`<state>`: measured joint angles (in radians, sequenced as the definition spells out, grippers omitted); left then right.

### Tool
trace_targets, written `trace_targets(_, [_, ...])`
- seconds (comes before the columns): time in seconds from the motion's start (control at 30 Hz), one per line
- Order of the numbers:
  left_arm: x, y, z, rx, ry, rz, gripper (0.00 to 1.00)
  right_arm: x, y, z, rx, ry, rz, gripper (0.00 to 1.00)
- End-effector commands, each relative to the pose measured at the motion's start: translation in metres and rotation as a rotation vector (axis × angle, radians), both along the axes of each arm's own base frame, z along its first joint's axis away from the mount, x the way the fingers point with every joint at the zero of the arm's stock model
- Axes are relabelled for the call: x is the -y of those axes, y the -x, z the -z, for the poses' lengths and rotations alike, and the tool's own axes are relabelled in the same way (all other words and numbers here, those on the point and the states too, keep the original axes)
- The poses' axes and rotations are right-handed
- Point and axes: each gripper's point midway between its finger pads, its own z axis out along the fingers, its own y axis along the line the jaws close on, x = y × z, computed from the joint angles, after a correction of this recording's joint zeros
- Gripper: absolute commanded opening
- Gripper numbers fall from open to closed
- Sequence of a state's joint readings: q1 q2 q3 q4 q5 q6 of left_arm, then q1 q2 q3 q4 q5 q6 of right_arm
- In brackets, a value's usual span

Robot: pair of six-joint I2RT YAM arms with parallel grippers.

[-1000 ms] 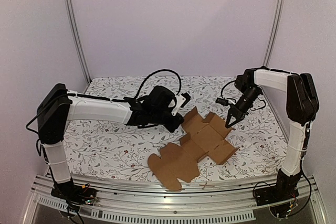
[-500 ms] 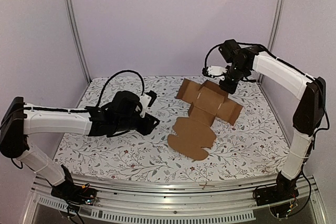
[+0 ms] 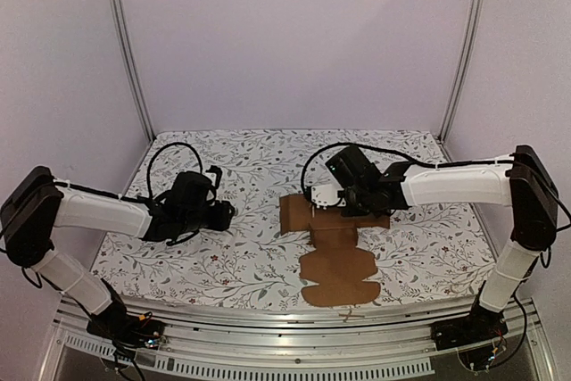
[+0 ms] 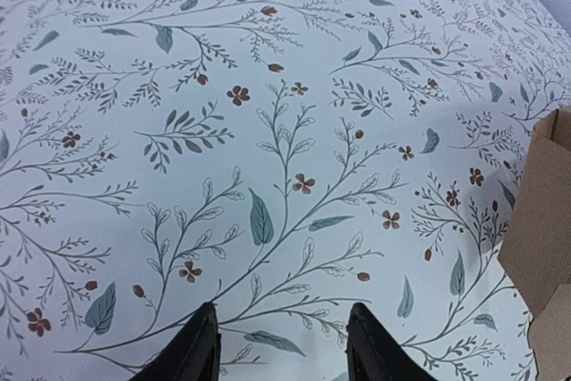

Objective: Fold the paper box

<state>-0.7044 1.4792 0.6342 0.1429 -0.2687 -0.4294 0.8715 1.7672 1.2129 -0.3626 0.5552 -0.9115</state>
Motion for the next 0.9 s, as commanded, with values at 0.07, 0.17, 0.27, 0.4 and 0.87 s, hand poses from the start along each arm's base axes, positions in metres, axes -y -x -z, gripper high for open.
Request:
trace_targets(0.07, [0.021,-0.006,0.013,0.001,0.132,0.073,0.49,-0.014,0.0,-0.053,0.289,-0.116,-0.038,0.0])
trace_targets(0.17, [0.041,-0.007,0.012,0.019,0.185,0.158,0.49,-0.017,0.015,-0.058,0.335,-0.146,-0.085,0.0])
trace_targets(0.27, [0.067,-0.007,0.006,0.037,0.262,0.267,0.5,-0.019,0.031,-0.055,0.34,-0.163,-0.123,0.0])
trace_targets(0.4, [0.103,0.0,0.005,0.021,0.337,0.415,0.51,-0.019,0.046,-0.039,0.342,-0.138,-0.15,0.0])
trace_targets(0.87, [0.184,0.068,0.009,-0.016,0.33,0.753,0.53,-0.008,0.092,-0.014,0.402,-0.14,-0.231,0.0])
